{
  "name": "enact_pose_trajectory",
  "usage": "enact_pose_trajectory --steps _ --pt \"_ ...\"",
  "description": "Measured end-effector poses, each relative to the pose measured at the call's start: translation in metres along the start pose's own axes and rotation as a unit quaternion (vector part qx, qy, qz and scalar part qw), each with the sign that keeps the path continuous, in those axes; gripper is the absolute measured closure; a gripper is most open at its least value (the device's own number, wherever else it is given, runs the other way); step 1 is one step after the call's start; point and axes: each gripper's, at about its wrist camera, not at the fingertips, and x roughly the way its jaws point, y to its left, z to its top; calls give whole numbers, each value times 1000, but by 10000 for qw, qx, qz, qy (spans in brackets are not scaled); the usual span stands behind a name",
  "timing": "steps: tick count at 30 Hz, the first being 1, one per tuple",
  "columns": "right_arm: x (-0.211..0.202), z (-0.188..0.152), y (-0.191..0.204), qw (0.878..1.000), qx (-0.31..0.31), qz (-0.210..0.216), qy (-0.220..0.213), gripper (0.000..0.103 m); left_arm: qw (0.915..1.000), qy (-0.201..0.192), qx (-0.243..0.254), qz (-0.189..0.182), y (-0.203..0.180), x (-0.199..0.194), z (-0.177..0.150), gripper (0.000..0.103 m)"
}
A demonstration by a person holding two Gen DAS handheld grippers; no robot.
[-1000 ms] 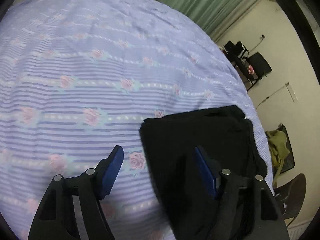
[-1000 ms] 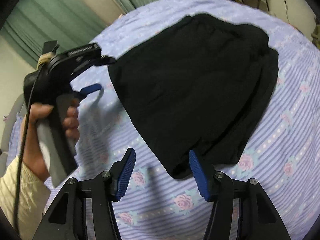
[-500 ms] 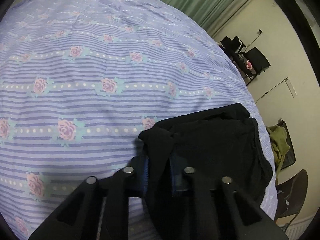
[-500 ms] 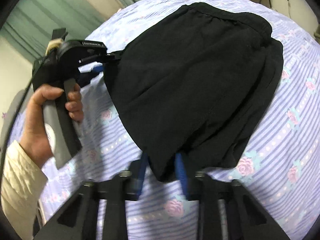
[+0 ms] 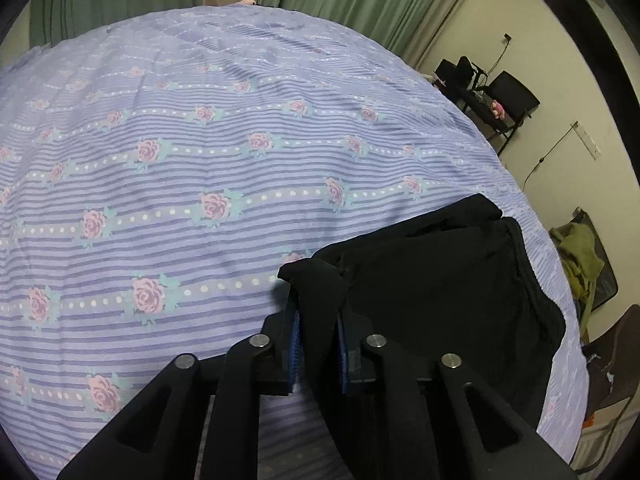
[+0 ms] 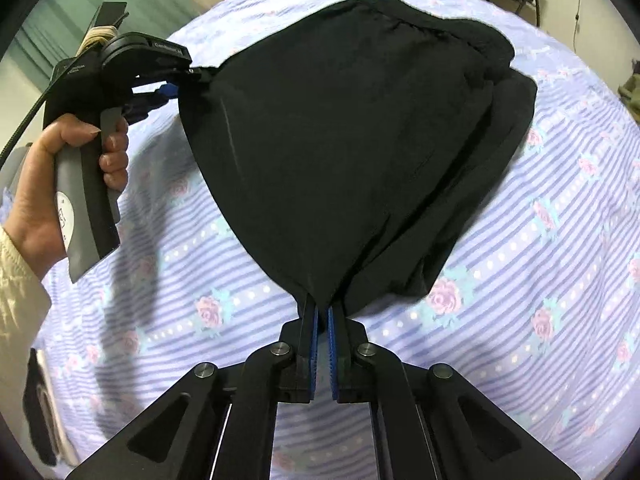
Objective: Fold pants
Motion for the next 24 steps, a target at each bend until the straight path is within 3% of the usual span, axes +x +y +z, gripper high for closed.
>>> enact_pose_trajectory --steps 1,2,3,4,6,8,10,12,14,18,24 --pt "-1 -2 -2 10000 73 -14 48 97 9999 -46 99 98 -1 -3 0 74" --pt "-2 -3 -3 9999 120 -39 102 85 9995 -96 187 216 -2 -7 -1 69" --pt "-3 -5 -6 9996 201 -137 142 65 9988 -177 292 349 -3 -13 -2 59" --pt "-7 -5 -12 9994 257 -185 135 58 9980 -251 421 398 -4 -20 -3 50" --pt "-15 -8 -19 9994 333 -111 27 55 9952 -353 692 603 -7 -34 -8 42" --pt "-26 -10 -27 9994 323 20 -135 54 9930 -419 839 717 -9 -54 -18 42" --pt "-39 -9 -38 9980 445 260 -371 46 9938 -443 776 665 -6 -70 -29 38" --pt "-48 -6 -49 9952 655 468 -564 30 9955 -457 587 583 1 -89 -44 38" --pt "-53 -5 -57 9902 951 732 -712 23 9968 -452 336 573 11 -107 -61 38" --pt "-37 -7 -49 9827 1374 1139 -500 22 9953 -352 261 861 20 -126 -90 36" --pt "5 -9 -14 9793 1475 1332 -390 22 9890 128 971 1111 8 -118 -125 36"
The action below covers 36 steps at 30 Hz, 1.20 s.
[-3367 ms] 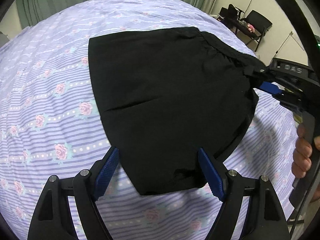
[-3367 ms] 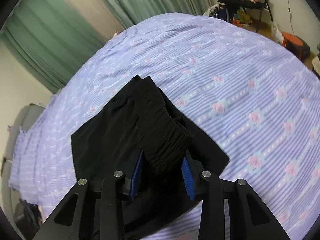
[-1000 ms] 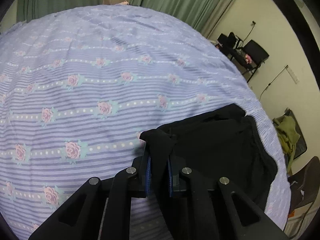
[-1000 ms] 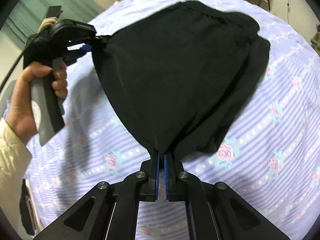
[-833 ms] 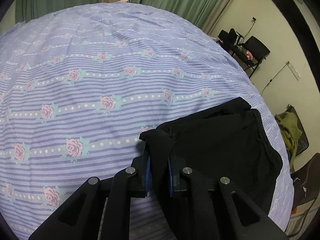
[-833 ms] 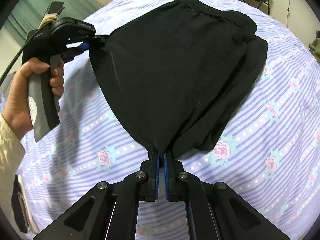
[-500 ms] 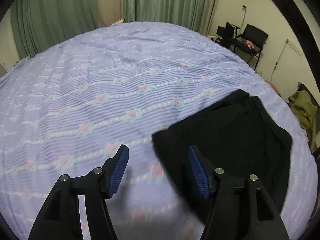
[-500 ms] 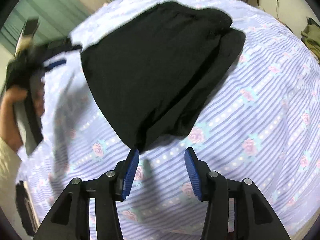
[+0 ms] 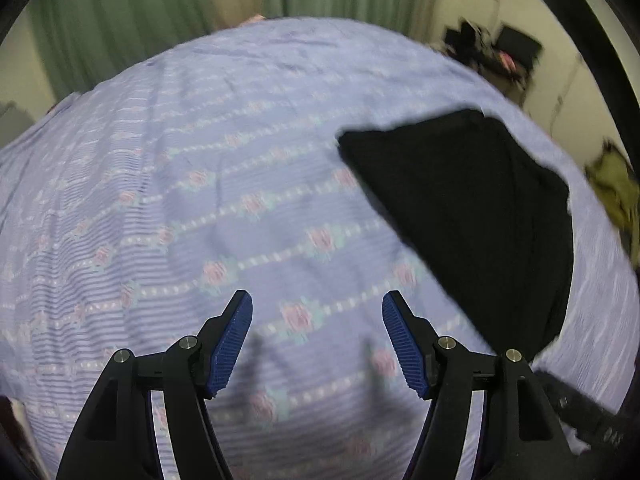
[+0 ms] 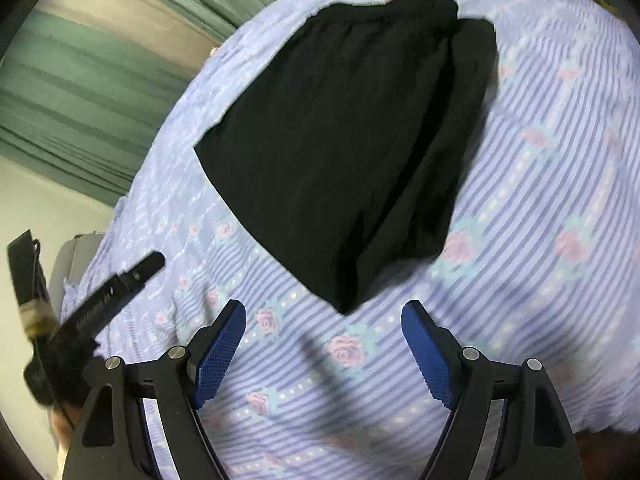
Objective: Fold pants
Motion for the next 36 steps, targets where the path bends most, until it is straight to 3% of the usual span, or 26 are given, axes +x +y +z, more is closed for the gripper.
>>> enact_pose_trajectory --steps 3,7,12,19,25,36 --pt "12 -12 2 9997 238 25 96 22 9992 21 377 137 -11 3 -6 36" --pt "15 -16 2 9986 469 123 -195 20 9998 -8 180 19 -5 4 -3 36" --pt "20 -12 -4 9956 262 469 -763 18 9995 -246 188 77 -5 2 3 36" --pt "22 2 -19 9854 901 977 -1065 18 9986 -498 144 -101 -11 17 13 36" --pt "19 6 -27 9799 1154 1213 -1088 20 9954 -473 -223 -809 -7 39 35 36" --pt "27 15 -15 9840 821 1104 -1130 30 9874 -260 -764 -1361 5 100 99 38"
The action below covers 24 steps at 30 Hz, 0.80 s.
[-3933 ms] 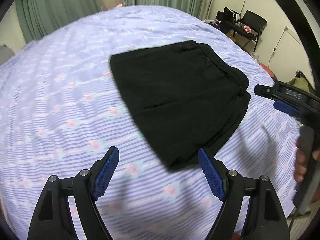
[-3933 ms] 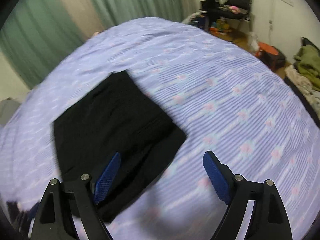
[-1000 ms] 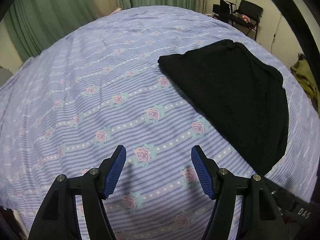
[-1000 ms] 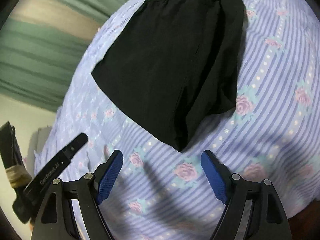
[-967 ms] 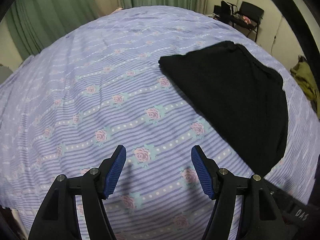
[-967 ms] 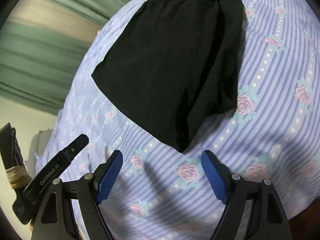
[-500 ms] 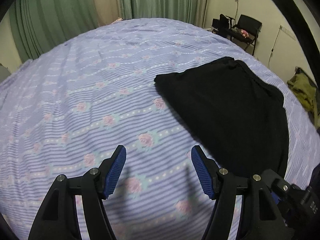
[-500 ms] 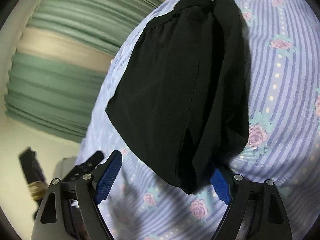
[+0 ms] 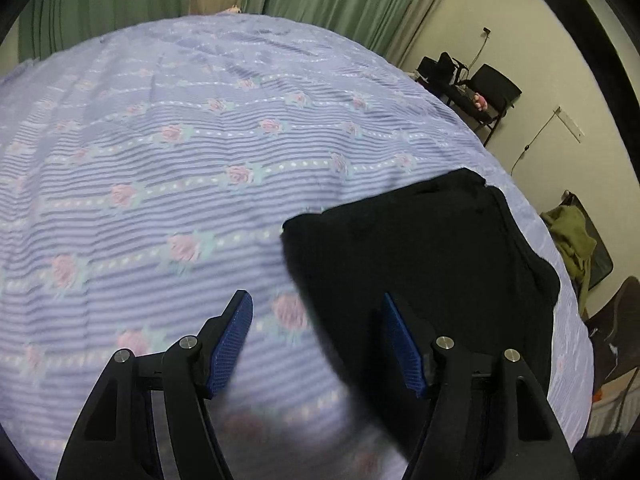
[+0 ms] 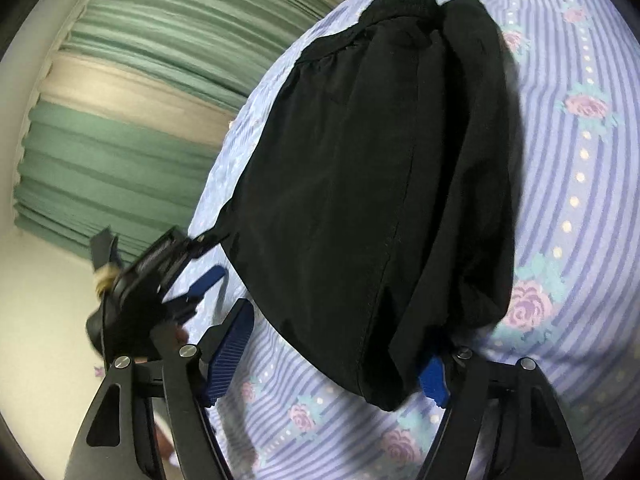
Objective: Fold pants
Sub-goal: 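Grasp the folded pants edge with both grippers, then lift the folded pants with both grippers and carry them toward the bed head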
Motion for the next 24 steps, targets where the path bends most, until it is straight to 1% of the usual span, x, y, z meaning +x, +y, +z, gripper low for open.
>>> enact_pose_trajectory --steps 2,4,6,7,9,11,13,14,15,18,19,21,22,24 --pt "1 1 1 9999 -93 -48 -6 32 10000 11 -6 -64 -2 7 4 42" --pt "1 2 0 10000 -82 -51 -15 34 9999 42 88 -68 -8 13 7 49" --pt "0 3 -1 10000 -57 -50 -23 37 9997 97 134 -161 -14 18 10 53" --pt "1 4 0 10000 -71 -58 -9 38 9996 126 162 -169 -17 21 11 53" --pt "1 4 0 9999 -135 -103 4 45 9996 183 143 -132 -20 26 13 53" --pt "0 3 -1 9998 -160 -152 35 50 9996 249 73 -57 -19 32 14 56" --pt "-1 3 -2 9996 -194 -196 65 55 9996 243 116 67 -22 31 15 68" --pt "-2 4 -1 9995 -217 -205 78 59 9995 244 171 99 -23 30 15 73" --pt "-1 5 -1 9995 -239 -207 94 61 9994 256 207 103 -23 29 15 81" --pt "-1 6 -1 9994 -248 -226 123 66 9993 252 239 142 -24 26 17 90" --pt "-3 8 1 9992 -280 -241 139 68 9992 231 281 192 -26 24 17 91" --pt "-4 9 4 9986 -429 -252 182 76 9985 147 438 308 -33 20 16 93" --pt "-5 10 6 9981 -516 -259 200 78 9977 99 552 389 -38 18 16 94" --pt "-7 14 13 9962 -796 -275 226 85 9966 5 690 457 -45 11 15 94"
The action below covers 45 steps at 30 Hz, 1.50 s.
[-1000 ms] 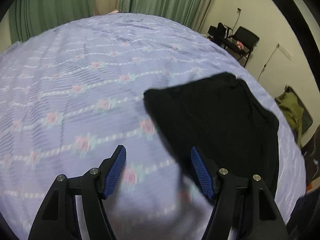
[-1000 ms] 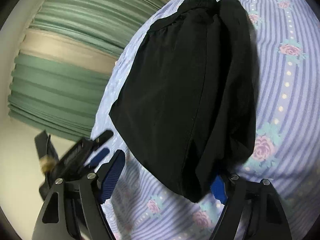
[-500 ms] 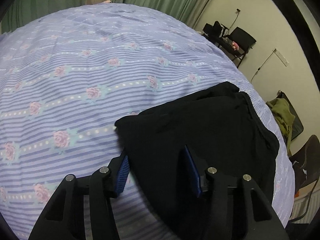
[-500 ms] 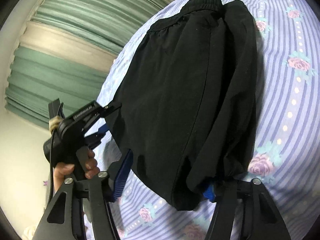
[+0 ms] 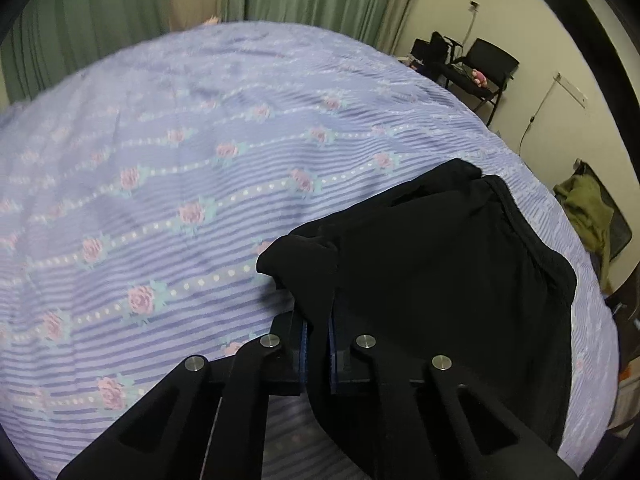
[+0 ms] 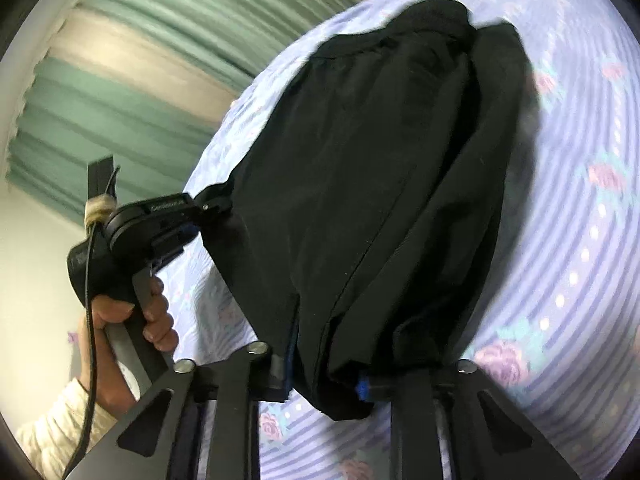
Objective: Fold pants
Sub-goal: 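Lift the folded pants with both grippers and carry them toward the bed head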
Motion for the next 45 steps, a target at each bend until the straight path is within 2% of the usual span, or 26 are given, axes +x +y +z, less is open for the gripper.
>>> enact_pose_trajectory --steps 6,9,14,19,23,25,28,31,37,41,45 --pt "-1 14 15 9987 -493 -113 95 88 9996 -104 261 4 -9 -35 4 94" --pt "-11 24 26 9971 -727 -34 226 89 9992 -106 385 75 -11 -59 2 95" --pt "-56 42 51 9941 -1017 169 338 90 9996 -118 189 172 -3 -112 -14 95" --pt "-115 42 84 9892 -1249 316 699 90 9993 -101 -205 309 8 -190 -44 95" --pt "-169 25 120 9817 -1461 511 1106 91 9975 -182 -572 364 14 -267 -72 95" --pt "-198 13 139 9767 -1657 586 1234 91 9957 -353 -750 423 15 -307 -90 95" --pt "-246 -8 166 9725 -1764 790 1302 91 9925 -562 -973 472 17 -361 -120 95" --pt "-286 -29 176 9695 -1945 868 1215 91 9914 -714 -979 504 16 -406 -152 95" --pt "-349 -79 202 9608 -2445 859 983 91 9897 -871 -967 590 8 -467 -205 95" --pt "-376 -99 210 9592 -2508 859 981 91 9885 -949 -1057 526 1 -496 -233 95" --pt "-404 -113 212 9515 -2750 982 967 91 9840 -1122 -1278 527 -3 -526 -262 95"
